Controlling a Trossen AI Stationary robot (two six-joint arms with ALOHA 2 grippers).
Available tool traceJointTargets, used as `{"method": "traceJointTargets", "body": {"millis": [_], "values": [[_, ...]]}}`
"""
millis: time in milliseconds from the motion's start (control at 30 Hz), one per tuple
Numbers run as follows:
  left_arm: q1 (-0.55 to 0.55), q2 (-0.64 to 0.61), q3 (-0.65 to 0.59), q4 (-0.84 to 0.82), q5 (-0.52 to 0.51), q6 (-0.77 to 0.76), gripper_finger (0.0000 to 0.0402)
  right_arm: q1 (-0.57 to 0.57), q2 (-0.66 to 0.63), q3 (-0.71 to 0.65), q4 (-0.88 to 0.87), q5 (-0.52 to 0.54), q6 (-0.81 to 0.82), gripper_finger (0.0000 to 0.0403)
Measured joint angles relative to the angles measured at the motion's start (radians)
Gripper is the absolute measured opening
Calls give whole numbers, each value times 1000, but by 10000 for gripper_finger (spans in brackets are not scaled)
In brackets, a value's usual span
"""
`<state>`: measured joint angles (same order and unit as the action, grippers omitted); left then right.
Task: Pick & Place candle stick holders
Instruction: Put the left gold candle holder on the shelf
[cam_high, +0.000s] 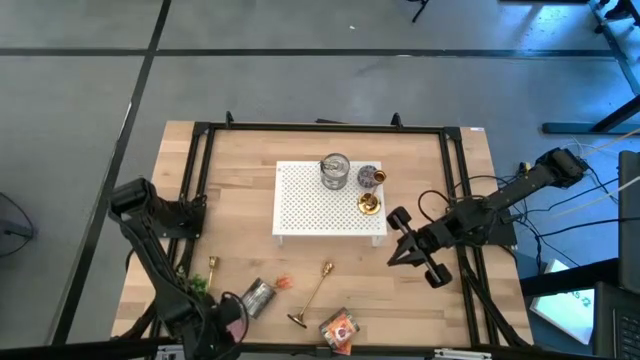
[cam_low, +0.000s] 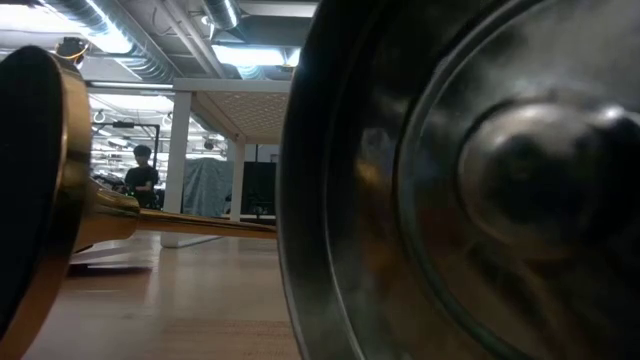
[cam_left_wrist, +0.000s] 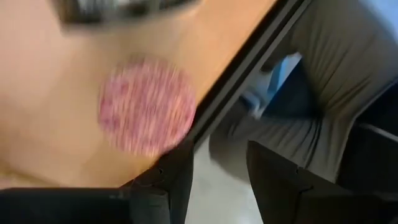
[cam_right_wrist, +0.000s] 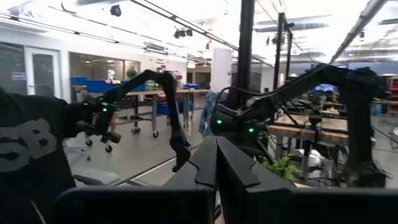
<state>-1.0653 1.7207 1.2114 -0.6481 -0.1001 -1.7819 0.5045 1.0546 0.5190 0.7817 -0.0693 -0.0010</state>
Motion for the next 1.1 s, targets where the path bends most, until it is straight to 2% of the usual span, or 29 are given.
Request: {"method": "traceJointTargets", "body": {"millis": [133,433,667,800,933,1100], "values": [[0,6,0,-3,73,-53,144,-1,0,0,-15,25,0,5],[29,6,0,-22,58,-30,162,-1,0,0,-15,26,0,5],[112,6,3,-33,76,136,198,-1,0,0,-15,26,0,5],[151,6,36,-48,115,223,202,-1,0,0,-15,28,0,5],[191,6,129,-240,136,286,195,-1,0,0,-15,28,0,5],[234,4,250,-622,69,244,185,-1,0,0,-15,28,0,5]]}}
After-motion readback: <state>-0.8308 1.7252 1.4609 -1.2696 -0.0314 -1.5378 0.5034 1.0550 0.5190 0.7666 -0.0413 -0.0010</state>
